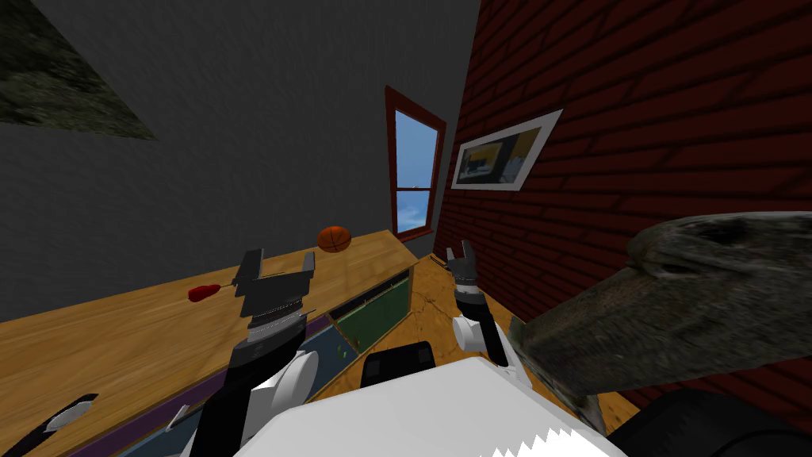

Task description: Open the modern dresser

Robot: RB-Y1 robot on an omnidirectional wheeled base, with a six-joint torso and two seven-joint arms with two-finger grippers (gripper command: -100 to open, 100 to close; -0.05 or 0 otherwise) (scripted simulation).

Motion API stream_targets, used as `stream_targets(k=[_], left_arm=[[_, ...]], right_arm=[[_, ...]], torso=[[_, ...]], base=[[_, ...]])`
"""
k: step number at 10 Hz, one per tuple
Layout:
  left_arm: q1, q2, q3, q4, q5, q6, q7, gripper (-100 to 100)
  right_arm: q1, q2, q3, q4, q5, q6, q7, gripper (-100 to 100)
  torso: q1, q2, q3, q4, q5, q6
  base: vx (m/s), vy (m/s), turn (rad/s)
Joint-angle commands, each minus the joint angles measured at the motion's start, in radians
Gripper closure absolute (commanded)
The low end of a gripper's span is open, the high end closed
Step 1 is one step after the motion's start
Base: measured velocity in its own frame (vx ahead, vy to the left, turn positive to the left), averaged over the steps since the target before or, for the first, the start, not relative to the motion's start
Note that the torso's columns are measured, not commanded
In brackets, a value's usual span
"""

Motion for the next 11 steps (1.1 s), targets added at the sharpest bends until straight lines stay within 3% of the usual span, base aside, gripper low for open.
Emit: stream_targets(k=[1, 9, 10, 11], left_arm=[[0.000, 0.000, 0.000, 0.000, 0.000, 0.000, 0.000, 0], [0.000, 0.000, 0.000, 0.000, 0.000, 0.000, 0.000, 0], [-0.002, 0.050, 0.000, 0.014, 0.002, -0.010, 0.002, -100], [-0.002, 0.054, 0.000, 0.014, 0.002, -0.010, 0.002, -100]], right_arm=[[0.000, 0.000, 0.000, 0.000, 0.000, 0.000, 0.000, 0], [0.000, 0.000, 0.000, 0.000, 0.000, 0.000, 0.000, 0], [0.000, 0.000, 0.000, 0.000, 0.000, 0.000, 0.000, 0], [0.000, 0.000, 0.000, 0.000, 0.000, 0.000, 0.000, 0]], torso=[[0.000, 0.040, -0.082, 0.041, 0.000, 0.000], [0.000, 0.618, -1.234, 0.617, 0.000, 0.000], [0.000, 0.691, -1.382, 0.691, 0.000, 0.000], [0.000, 0.725, -1.451, 0.724, 0.000, 0.000]], base=[[0.000, 0.000, 0.000], [0.000, 0.000, 0.000], [0.010, -0.008, 0.014], [0.005, -0.011, 0.008]])
